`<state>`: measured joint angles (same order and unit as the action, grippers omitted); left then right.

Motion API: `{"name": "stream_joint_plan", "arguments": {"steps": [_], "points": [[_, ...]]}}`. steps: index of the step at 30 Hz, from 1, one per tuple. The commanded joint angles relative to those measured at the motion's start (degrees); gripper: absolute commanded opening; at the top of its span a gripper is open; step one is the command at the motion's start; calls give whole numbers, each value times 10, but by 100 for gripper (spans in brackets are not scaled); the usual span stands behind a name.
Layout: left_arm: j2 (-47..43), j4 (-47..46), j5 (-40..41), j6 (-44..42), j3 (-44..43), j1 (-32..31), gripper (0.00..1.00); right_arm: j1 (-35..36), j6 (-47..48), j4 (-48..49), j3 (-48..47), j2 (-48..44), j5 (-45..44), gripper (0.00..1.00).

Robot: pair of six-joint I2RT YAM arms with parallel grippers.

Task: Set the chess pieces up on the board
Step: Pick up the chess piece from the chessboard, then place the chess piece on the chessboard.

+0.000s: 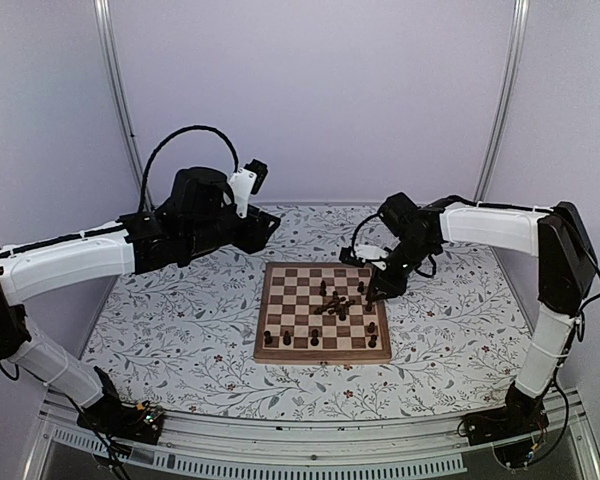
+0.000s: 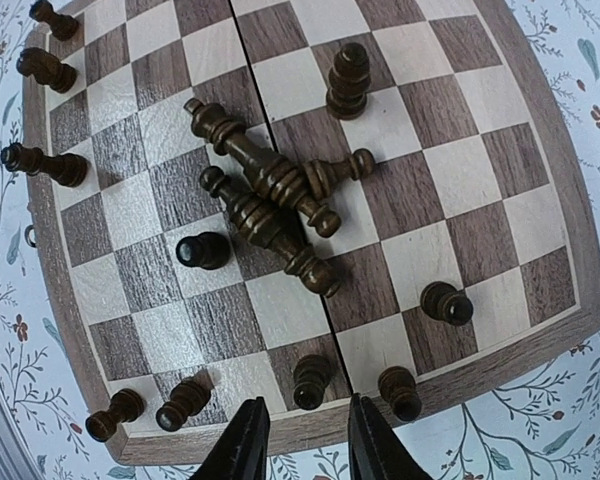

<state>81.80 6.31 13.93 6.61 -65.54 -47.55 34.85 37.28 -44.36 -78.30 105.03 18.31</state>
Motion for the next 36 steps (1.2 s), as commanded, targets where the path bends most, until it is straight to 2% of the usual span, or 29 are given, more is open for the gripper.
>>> {"name": "stream_joint_plan", "arguments": {"steps": [1, 10, 13, 17, 19, 30, 36], "points": [[9, 7, -9, -9, -18, 1, 54, 2, -12, 3, -14, 24, -3, 32], [9, 9, -16, -9, -19, 1, 54, 2, -16, -2, -24, 58, -8, 30], [9, 9, -16, -11, -19, 2, 55, 3, -15, -10, -30, 67, 3, 23], [9, 10, -17, -12, -20, 1, 54, 2, -12, -21, -39, 70, 16, 7], [10, 10, -18, -11, -20, 1, 55, 5, -12, -25, -46, 67, 17, 4], [11, 11, -21, -12, -20, 1, 55, 62, 13, -56, -43, 39, 42, 3], [11, 11, -23, -13, -21, 1, 54, 70, 23, -65, -30, 41, 35, 4]]}}
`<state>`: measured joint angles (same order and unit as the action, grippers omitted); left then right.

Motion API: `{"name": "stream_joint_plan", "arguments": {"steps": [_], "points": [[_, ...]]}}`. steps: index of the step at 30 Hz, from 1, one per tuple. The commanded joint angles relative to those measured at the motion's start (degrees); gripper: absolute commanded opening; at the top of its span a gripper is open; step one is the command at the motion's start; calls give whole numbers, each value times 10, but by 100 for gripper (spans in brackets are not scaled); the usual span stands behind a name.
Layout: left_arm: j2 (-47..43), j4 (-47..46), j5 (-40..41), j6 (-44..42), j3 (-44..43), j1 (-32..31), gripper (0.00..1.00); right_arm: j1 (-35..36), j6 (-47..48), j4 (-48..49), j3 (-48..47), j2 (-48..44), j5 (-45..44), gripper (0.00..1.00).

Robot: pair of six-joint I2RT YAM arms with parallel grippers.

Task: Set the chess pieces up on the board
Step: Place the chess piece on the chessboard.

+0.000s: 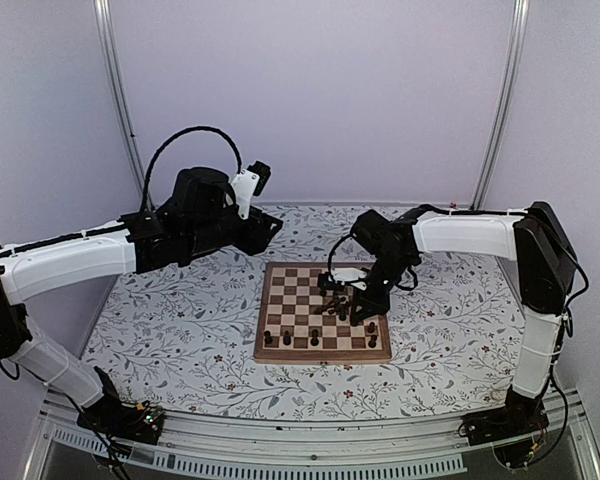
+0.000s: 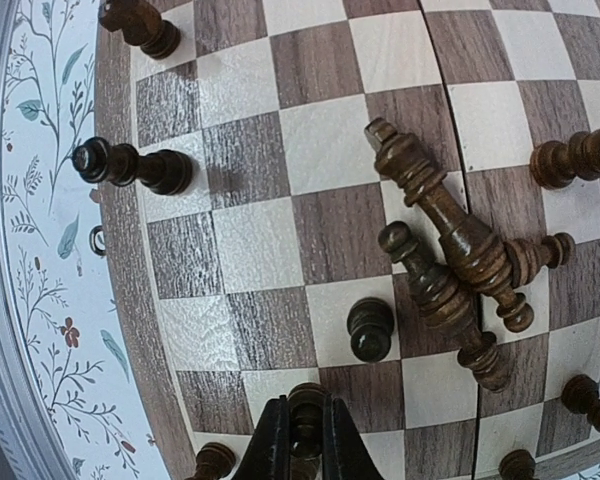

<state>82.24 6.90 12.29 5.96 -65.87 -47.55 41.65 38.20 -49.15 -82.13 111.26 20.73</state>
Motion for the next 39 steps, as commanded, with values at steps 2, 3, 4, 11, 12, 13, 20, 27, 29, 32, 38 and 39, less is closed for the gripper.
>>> {"name": "stream_joint_plan", "arguments": {"steps": [2, 3, 4, 11, 12, 13, 20, 27, 29, 32, 38, 39], "points": [[6, 5, -7, -6, -18, 2, 54, 5, 18, -19, 11, -23, 11, 4], [7, 5, -7, -6, -18, 1, 54, 6, 19, -20, 12, -24, 10, 4], [7, 5, -7, -7, -18, 1, 54, 7, 19, -21, 13, -25, 9, 4], [7, 6, -9, -7, -18, 1, 54, 16, 25, -25, 20, -22, 11, 5], [7, 6, -8, -7, -18, 1, 55, 18, 26, -25, 21, -22, 11, 5], [8, 7, -9, -7, -19, 2, 54, 19, 27, -24, 21, -21, 11, 6], [7, 8, -9, -8, -19, 1, 55, 20, 19, -14, 22, -17, 0, 10], [7, 8, -10, -9, -19, 2, 55, 20, 16, -9, 26, -19, -9, 26], [7, 8, -11, -8, -19, 1, 54, 21, 16, -9, 26, -20, -8, 29], [7, 9, -11, -9, -20, 1, 54, 20, 16, -10, 26, -24, -4, 34], [8, 9, -11, -9, -19, 2, 55, 9, 17, -13, 4, -46, 14, 37], [8, 9, -11, -9, -19, 1, 55, 1, 16, -15, -5, -49, 22, 37]]}}
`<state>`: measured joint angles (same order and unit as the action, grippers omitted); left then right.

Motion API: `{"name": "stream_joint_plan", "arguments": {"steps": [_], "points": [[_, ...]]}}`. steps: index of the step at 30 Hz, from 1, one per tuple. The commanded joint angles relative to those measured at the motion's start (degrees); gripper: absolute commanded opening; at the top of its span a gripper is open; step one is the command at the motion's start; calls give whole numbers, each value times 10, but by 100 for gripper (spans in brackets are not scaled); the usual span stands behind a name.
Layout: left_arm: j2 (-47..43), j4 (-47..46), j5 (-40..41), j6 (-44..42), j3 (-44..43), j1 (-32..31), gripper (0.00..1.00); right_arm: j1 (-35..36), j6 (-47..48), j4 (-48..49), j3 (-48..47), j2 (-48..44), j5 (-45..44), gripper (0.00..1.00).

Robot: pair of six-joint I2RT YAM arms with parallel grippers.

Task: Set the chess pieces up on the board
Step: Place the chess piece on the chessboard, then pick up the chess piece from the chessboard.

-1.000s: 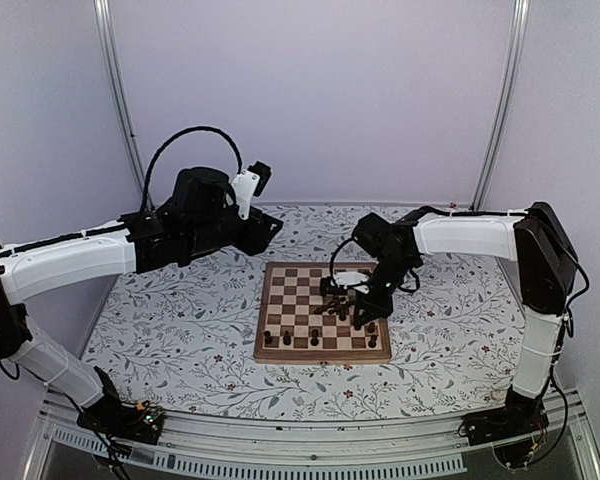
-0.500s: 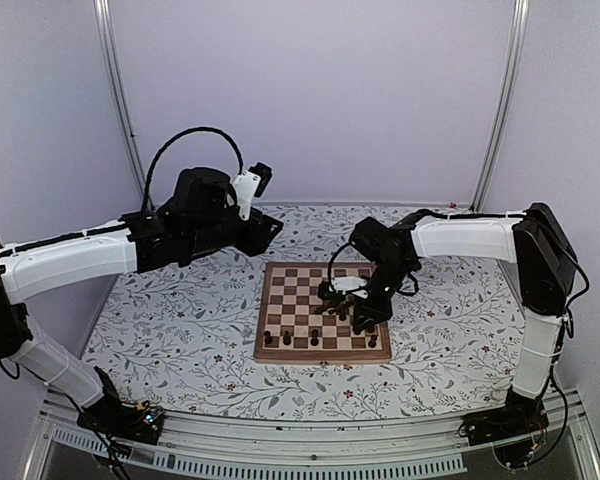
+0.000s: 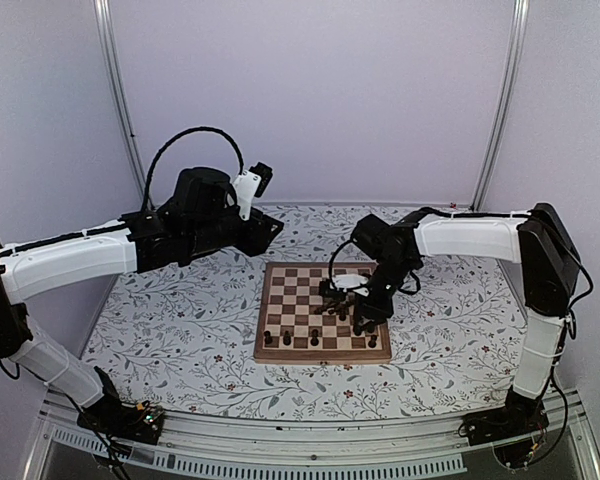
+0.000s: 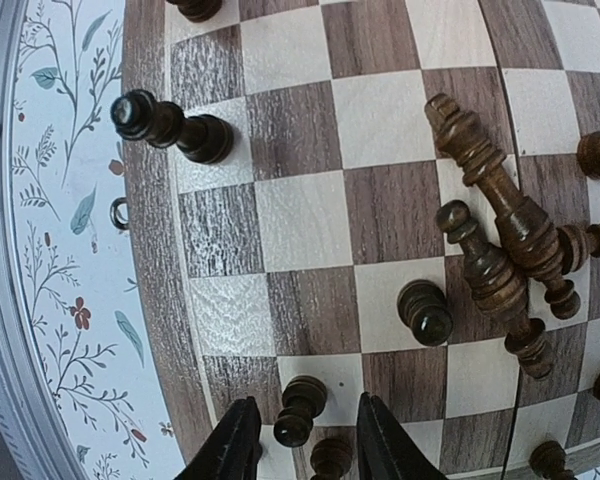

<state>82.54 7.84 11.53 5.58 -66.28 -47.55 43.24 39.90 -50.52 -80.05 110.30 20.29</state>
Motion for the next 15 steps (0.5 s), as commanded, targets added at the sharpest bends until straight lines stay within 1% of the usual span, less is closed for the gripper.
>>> {"name": "stream_joint_plan", "arguments": {"steps": [1, 4, 7, 9, 12, 15], "points": [[5, -1, -3, -6, -15, 2, 55, -28, -2, -4, -36, -42, 37, 38], [5, -1, -5, -5, -15, 1, 55, -69, -13, -1, -58, -42, 55, 37], [5, 0, -6, -6, -15, 1, 55, -98, -35, 24, -60, -38, 7, 38], [6, 0, -7, -5, -16, 1, 55, -110, -47, 33, -60, -28, -20, 39], [6, 1, -8, -5, -16, 1, 55, -118, -57, 42, -57, -17, -39, 43], [7, 1, -8, -6, -16, 1, 55, -120, -62, 42, -56, -3, -50, 43]]}}
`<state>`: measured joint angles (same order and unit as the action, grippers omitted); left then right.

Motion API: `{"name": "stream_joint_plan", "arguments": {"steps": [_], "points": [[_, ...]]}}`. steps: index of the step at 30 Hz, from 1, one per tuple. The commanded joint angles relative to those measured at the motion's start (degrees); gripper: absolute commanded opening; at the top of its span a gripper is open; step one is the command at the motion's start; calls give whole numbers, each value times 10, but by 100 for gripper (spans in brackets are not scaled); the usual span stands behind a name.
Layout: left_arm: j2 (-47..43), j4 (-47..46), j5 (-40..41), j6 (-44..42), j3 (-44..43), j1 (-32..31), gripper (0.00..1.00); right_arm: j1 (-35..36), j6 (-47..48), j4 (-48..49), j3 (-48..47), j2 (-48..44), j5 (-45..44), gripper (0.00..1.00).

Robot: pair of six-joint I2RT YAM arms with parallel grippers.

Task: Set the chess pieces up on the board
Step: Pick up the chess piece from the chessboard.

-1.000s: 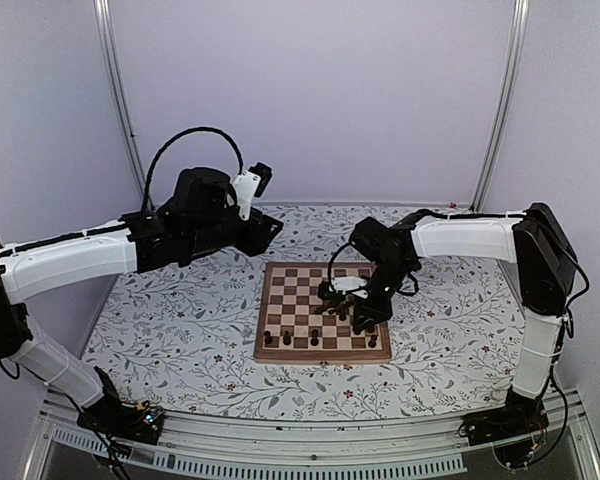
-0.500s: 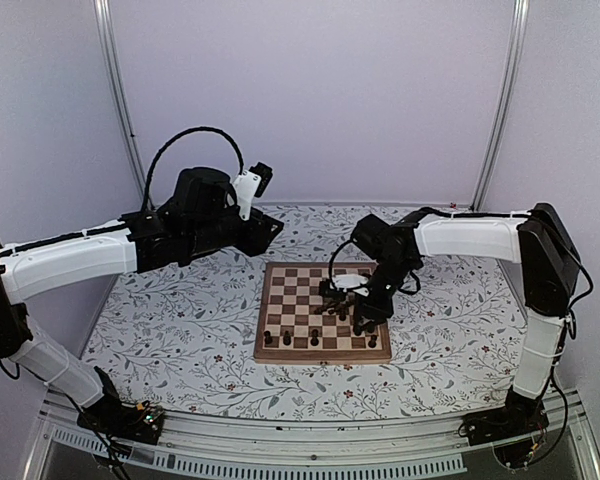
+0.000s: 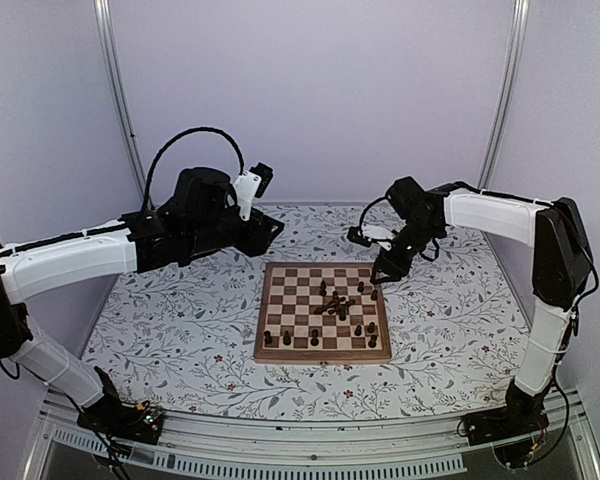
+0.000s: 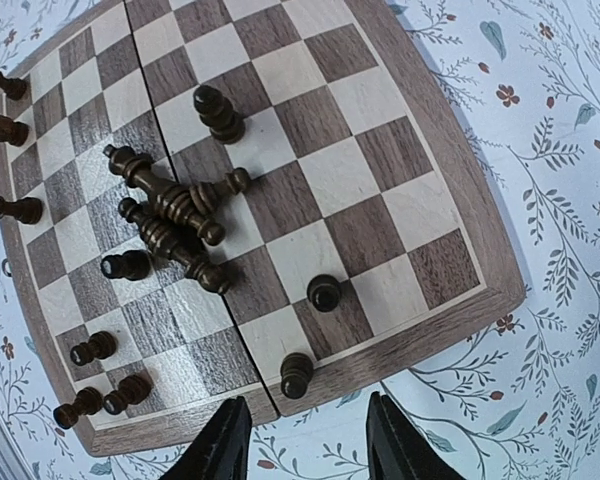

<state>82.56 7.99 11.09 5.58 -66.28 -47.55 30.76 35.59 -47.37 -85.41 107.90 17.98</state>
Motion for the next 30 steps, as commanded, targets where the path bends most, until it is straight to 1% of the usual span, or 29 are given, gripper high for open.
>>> {"name": "stream_joint_plan", "arguments": {"steps": [1, 9, 13, 20, 21, 23, 25, 27, 30], "points": [[7, -1, -3, -6, -16, 1, 55, 4, -20, 11, -2, 27, -29, 43], [7, 1, -5, -6, -17, 1, 55, 5, -23, 3, 2, 52, -26, 44], [6, 0, -4, -6, -17, 1, 55, 4, -25, 2, 3, 63, -30, 42], [6, 2, -5, -7, -17, 1, 55, 4, -24, -12, 1, 75, -17, 29], [5, 2, -5, -7, -17, 1, 55, 4, -24, -14, 2, 76, -16, 27], [5, 2, -5, -7, -17, 1, 55, 5, -23, -17, 1, 77, -14, 17], [5, 2, -5, -7, -17, 1, 55, 4, -22, -21, -4, 74, -11, 11], [6, 2, -6, -7, -18, 1, 55, 7, -22, -25, -10, 67, -10, 8], [6, 1, -6, -7, -17, 1, 55, 22, -16, -34, -16, 53, -8, 6]]}}
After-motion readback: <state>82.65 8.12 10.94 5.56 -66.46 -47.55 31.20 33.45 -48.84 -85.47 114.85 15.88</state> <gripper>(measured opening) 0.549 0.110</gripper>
